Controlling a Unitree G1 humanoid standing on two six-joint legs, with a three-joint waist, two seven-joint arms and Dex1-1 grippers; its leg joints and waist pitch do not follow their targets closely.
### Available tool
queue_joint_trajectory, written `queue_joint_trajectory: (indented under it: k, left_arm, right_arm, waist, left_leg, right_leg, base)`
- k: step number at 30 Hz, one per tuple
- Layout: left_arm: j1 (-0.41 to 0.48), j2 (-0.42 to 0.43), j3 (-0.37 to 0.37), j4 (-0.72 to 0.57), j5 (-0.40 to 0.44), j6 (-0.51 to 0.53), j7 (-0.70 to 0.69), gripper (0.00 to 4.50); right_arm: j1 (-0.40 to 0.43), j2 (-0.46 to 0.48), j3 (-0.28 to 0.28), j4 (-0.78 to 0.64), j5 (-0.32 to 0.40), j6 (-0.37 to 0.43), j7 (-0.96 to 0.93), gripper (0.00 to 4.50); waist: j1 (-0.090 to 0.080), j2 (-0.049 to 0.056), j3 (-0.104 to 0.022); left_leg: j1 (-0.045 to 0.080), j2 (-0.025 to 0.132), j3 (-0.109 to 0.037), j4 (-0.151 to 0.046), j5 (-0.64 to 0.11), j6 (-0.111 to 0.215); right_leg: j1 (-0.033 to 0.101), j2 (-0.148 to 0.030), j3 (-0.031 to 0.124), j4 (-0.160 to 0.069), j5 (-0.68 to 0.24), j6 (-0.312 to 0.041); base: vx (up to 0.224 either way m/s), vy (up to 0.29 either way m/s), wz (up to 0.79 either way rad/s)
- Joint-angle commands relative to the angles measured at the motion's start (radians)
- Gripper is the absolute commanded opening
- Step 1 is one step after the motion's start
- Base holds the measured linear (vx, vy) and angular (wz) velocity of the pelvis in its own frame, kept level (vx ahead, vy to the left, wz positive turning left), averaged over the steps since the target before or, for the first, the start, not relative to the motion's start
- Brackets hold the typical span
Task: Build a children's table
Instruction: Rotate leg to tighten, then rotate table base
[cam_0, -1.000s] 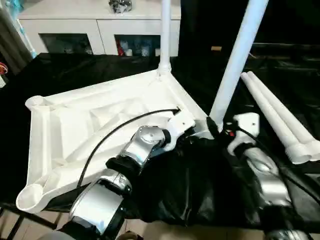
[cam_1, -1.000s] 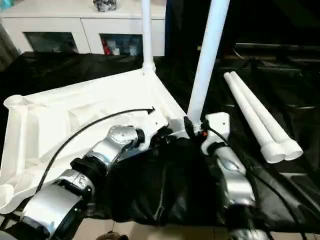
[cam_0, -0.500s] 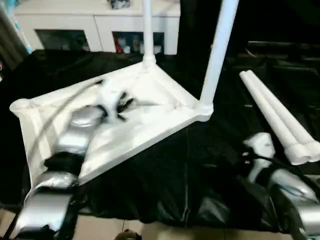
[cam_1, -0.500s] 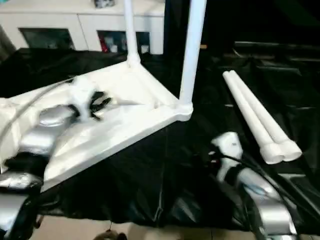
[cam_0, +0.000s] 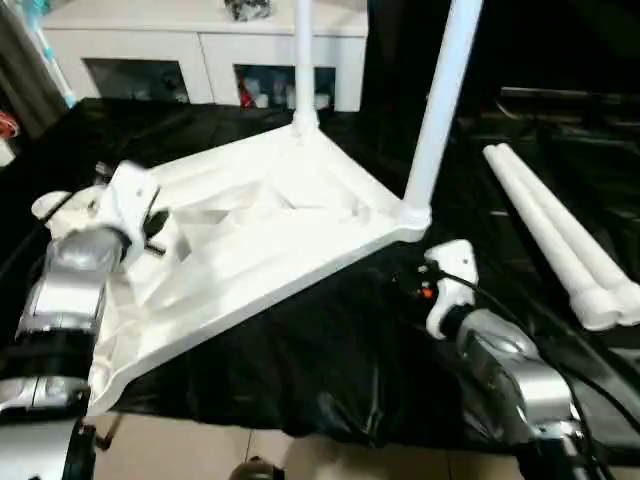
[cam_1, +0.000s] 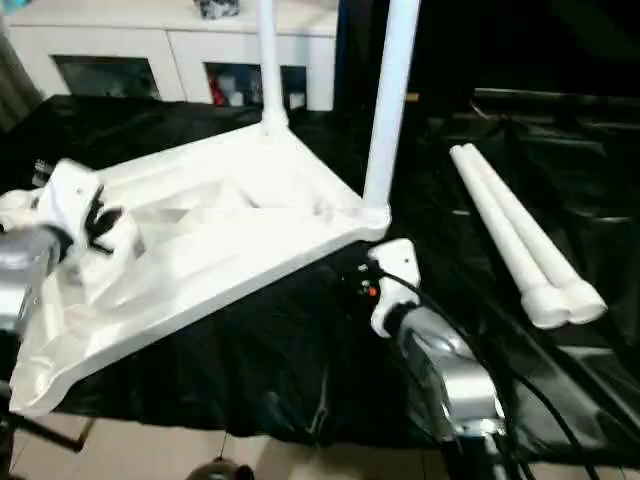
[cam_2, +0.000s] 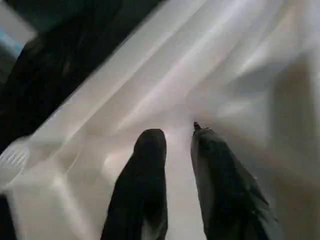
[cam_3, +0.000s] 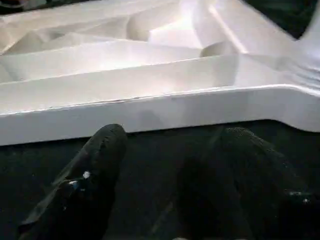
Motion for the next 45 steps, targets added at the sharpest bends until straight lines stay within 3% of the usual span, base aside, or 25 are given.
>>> queue_joint_trajectory:
  k: [1,3,5,6,7,8,11,14,15,16,18,23,27,30,31,33,34,35,36,37,39,40,41,44,45]
  left_arm:
    - [-0.003,0.015,-0.019,0.004,0.022,0.02,0.016,0.74]
    - [-0.002,0.026,-0.061,0.037,0.021,0.047,-0.046,0.68]
    - [0.001,0.03,-0.087,0.052,0.027,0.035,-0.083,0.41]
    - [0.007,0.032,-0.121,0.06,0.03,0.028,-0.144,0.32]
    - [0.011,0.032,-0.143,0.064,0.031,0.022,-0.188,0.29]
    - [0.014,0.031,-0.183,0.067,0.031,0.02,-0.267,0.22]
    - [0.019,0.032,-0.217,0.056,0.027,0.027,-0.341,0.0]
    - [0.031,0.042,-0.279,-0.001,-0.002,0.035,-0.486,0.0]
    - [0.038,0.046,-0.303,-0.039,-0.023,0.029,-0.549,0.0]
    - [0.041,0.05,-0.321,-0.063,-0.04,0.027,-0.588,0.0]
    - [0.061,0.056,-0.368,-0.175,-0.121,0.041,-0.715,0.0]
    - [0.058,-0.016,-0.416,-0.266,-0.184,0.059,-0.807,0.0]
    - [0.042,-0.06,-0.422,-0.244,-0.173,0.054,-0.799,0.0]
    - [0.021,-0.1,-0.428,-0.201,-0.152,0.025,-0.774,0.0]
    - [-0.014,-0.146,-0.429,-0.137,-0.13,-0.003,-0.714,0.0]
    - [-0.075,-0.204,-0.421,-0.027,-0.098,-0.055,-0.597,0.0]
    - [-0.102,-0.226,-0.413,0.019,-0.087,-0.072,-0.544,0.0]
    - [-0.148,-0.248,-0.396,0.094,-0.071,-0.102,-0.455,0.0]
    - [-0.157,-0.251,-0.393,0.109,-0.068,-0.108,-0.437,0.0]
    - [-0.232,-0.261,-0.369,0.224,-0.045,-0.146,-0.297,0.0]
    - [-0.232,-0.261,-0.369,0.224,-0.045,-0.146,-0.297,0.0]
    - [-0.251,-0.261,-0.36,0.254,-0.041,-0.155,-0.255,0.0]
    - [-0.278,-0.265,-0.34,0.299,-0.04,-0.172,-0.194,0.0]
    - [-0.312,-0.266,-0.323,0.373,-0.025,-0.216,-0.088,0.0]
    - [-0.324,-0.263,-0.324,0.411,-0.009,-0.245,-0.044,0.0]
  right_arm:
    - [-0.015,0.002,0.011,0.021,-0.019,0.021,-0.015,3.03]
    - [-0.063,0.004,0.018,0.107,-0.043,0.006,-0.024,2.86]
    - [-0.084,0.008,0.016,0.146,-0.047,-0.004,-0.027,2.64]
    - [-0.114,0.016,0.013,0.203,-0.051,-0.021,-0.029,2.55]
    - [-0.137,0.021,0.011,0.246,-0.053,-0.035,-0.029,2.42]
    - [-0.18,0.032,0.007,0.324,-0.059,-0.062,-0.031,2.31]
    - [-0.216,0.04,0.0,0.384,-0.06,-0.081,-0.031,2.09]
    - [-0.278,0.048,-0.004,0.481,-0.065,-0.11,-0.037,1.86]
    - [-0.299,0.049,-0.005,0.509,-0.068,-0.121,-0.039,1.76]
    - [-0.315,0.05,-0.006,0.534,-0.071,-0.131,-0.039,1.68]
    - [-0.342,0.05,-0.007,0.579,-0.077,-0.154,-0.034,1.51]
    - [-0.374,0.054,-0.008,0.648,-0.085,-0.199,-0.017,1.18]
    - [-0.385,0.057,-0.009,0.676,-0.089,-0.222,-0.009,0.8]
    - [-0.388,0.056,-0.008,0.685,-0.091,-0.233,-0.005,0.43]
    - [-0.392,0.054,-0.011,0.694,-0.097,-0.248,-0.006,0.38]
    - [-0.395,0.046,-0.021,0.695,-0.101,-0.264,-0.011,0.23]
    - [-0.396,0.042,-0.026,0.693,-0.102,-0.269,-0.014,0.1]
    - [-0.398,0.032,-0.036,0.686,-0.103,-0.28,-0.022,0.1]
    - [-0.397,0.03,-0.038,0.684,-0.102,-0.282,-0.024,0.1]
    - [-0.391,0.008,-0.058,0.653,-0.097,-0.293,-0.037,0.1]
    - [-0.391,0.008,-0.058,0.653,-0.097,-0.293,-0.037,0.1]
    - [-0.386,0.0,-0.064,0.634,-0.094,-0.292,-0.038,0.1]
    - [-0.378,-0.012,-0.072,0.609,-0.091,-0.291,-0.039,0.1]
    - [-0.359,-0.035,-0.085,0.554,-0.088,-0.283,-0.04,0.1]
    - [-0.342,-0.05,-0.092,0.513,-0.087,-0.275,-0.036,0.1]
  waist:
    - [-0.005,0.004,-0.072]
    - [0.0,-0.004,-0.073]
    - [0.0,0.0,-0.073]
    - [0.0,-0.011,-0.074]
    - [0.001,-0.007,-0.075]
    - [0.0,-0.011,-0.075]
    - [-0.003,-0.015,-0.072]
    - [0.001,-0.017,-0.074]
    - [-0.002,-0.025,-0.074]
    - [0.001,-0.02,-0.075]
    - [0.0,-0.024,-0.073]
    - [-0.001,-0.03,-0.073]
    - [-0.006,-0.036,-0.074]
    - [-0.013,-0.035,-0.073]
    - [-0.015,-0.034,-0.072]
    - [-0.01,-0.033,-0.071]
    - [-0.009,-0.033,-0.067]
    - [-0.005,-0.033,-0.068]
    - [-0.003,-0.034,-0.071]
    - [-0.003,-0.031,-0.071]
    - [0.0,-0.036,-0.076]
    - [-0.001,-0.035,-0.075]
    - [0.002,-0.034,-0.077]
    - [0.003,-0.036,-0.08]
    - [0.004,-0.025,-0.078]
  left_leg:
    - [0.02,0.059,-0.029,-0.076,-0.166,0.007]
    - [0.024,0.06,-0.028,-0.075,-0.154,0.006]
    - [0.025,0.06,-0.027,-0.075,-0.155,-0.004]
    - [0.023,0.06,-0.027,-0.075,-0.152,-0.004]
    - [0.023,0.059,-0.028,-0.075,-0.148,-0.008]
    - [0.025,0.06,-0.027,-0.075,-0.157,-0.012]
    - [0.024,0.062,-0.026,-0.078,-0.169,-0.02]
    - [0.027,0.062,-0.023,-0.074,-0.136,-0.011]
    - [0.025,0.061,-0.021,-0.073,-0.134,-0.008]
    - [0.026,0.062,-0.023,-0.074,-0.126,-0.007]
    - [0.026,0.063,-0.021,-0.075,-0.132,-0.011]
    - [0.024,0.06,-0.017,-0.072,-0.124,-0.005]
    - [0.017,0.058,-0.019,-0.07,-0.115,0.005]
    - [0.023,0.055,-0.015,-0.067,-0.128,0.011]
    - [0.018,0.057,-0.018,-0.068,-0.127,0.012]
    - [0.032,0.056,-0.014,-0.066,-0.17,0.002]
    - [0.031,0.055,-0.013,-0.068,-0.189,0.0]
    - [0.025,0.054,-0.018,-0.071,-0.203,-0.006]
    - [0.027,0.058,-0.019,-0.071,-0.209,-0.012]
    - [0.022,0.057,-0.022,-0.072,-0.213,-0.014]
    - [0.019,0.056,-0.025,-0.069,-0.185,-0.009]
    - [0.014,0.054,-0.025,-0.068,-0.171,-0.003]
    - [0.021,0.054,-0.022,-0.064,-0.163,0.003]
    - [0.015,0.056,-0.026,-0.063,-0.134,0.017]
    - [0.017,0.053,-0.025,-0.061,-0.138,0.02]
  right_leg:
    - [0.045,-0.085,0.064,-0.063,-0.118,-0.171]
    - [0.043,-0.086,0.064,-0.059,-0.086,-0.183]
    - [0.041,-0.086,0.064,-0.058,-0.077,-0.185]
    - [0.045,-0.088,0.065,-0.057,-0.067,-0.184]
    - [0.046,-0.092,0.065,-0.056,-0.065,-0.19]
    - [0.044,-0.096,0.065,-0.057,-0.069,-0.197]
    - [0.049,-0.096,0.067,-0.054,-0.065,-0.207]
    - [0.048,-0.099,0.067,-0.051,-0.042,-0.22]
    - [0.049,-0.096,0.067,-0.049,-0.038,-0.224]
    - [0.05,-0.1,0.066,-0.048,-0.045,-0.228]
    - [0.05,-0.098,0.066,-0.047,-0.052,-0.229]
    - [0.054,-0.097,0.066,-0.045,-0.037,-0.24]
    - [0.061,-0.096,0.066,-0.045,-0.043,-0.234]
    - [0.056,-0.092,0.067,-0.053,-0.069,-0.229]
    - [0.059,-0.091,0.067,-0.051,-0.073,-0.228]
    - [0.051,-0.088,0.067,-0.064,-0.132,-0.21]
    - [0.048,-0.087,0.068,-0.07,-0.16,-0.203]
    - [0.054,-0.087,0.065,-0.072,-0.197,-0.183]
    - [0.056,-0.09,0.066,-0.07,-0.205,-0.176]
    - [0.056,-0.089,0.065,-0.071,-0.205,-0.165]
    - [0.06,-0.091,0.063,-0.067,-0.184,-0.15]
    - [0.061,-0.09,0.061,-0.068,-0.179,-0.154]
    - [0.055,-0.089,0.062,-0.067,-0.162,-0.163]
    - [0.06,-0.087,0.059,-0.057,-0.098,-0.175]
    - [0.056,-0.083,0.059,-0.061,-0.099,-0.172]
  base:
    - [0.0,0.0,0.0]
    - [0.0,0.0,0.0]
    - [0.0,0.0,0.0]
    - [0.0,0.0,0.0]
    - [0.0,0.0,0.0]
    - [0.0,0.0,0.0]
    - [0.0,0.0,0.0]
    - [0.0,0.0,0.0]
    - [0.0,0.0,0.0]
    - [0.0,0.0,0.0]
    - [0.0,0.0,0.0]
    - [0.0,0.0,0.0]
    - [0.0,0.0,0.0]
    - [0.0,0.0,0.0]
    - [0.0,0.0,0.0]
    - [0.0,0.0,0.0]
    - [0.0,0.0,0.0]
    - [0.0,0.0,0.0]
    - [0.0,0.0,0.0]
    - [0.0,0.0,0.0]
    - [0.0,0.0,0.0]
    - [0.0,0.0,0.0]
    - [0.0,0.0,0.0]
    - [0.0,0.0,0.0]
    - [0.0,0.0,0.0]
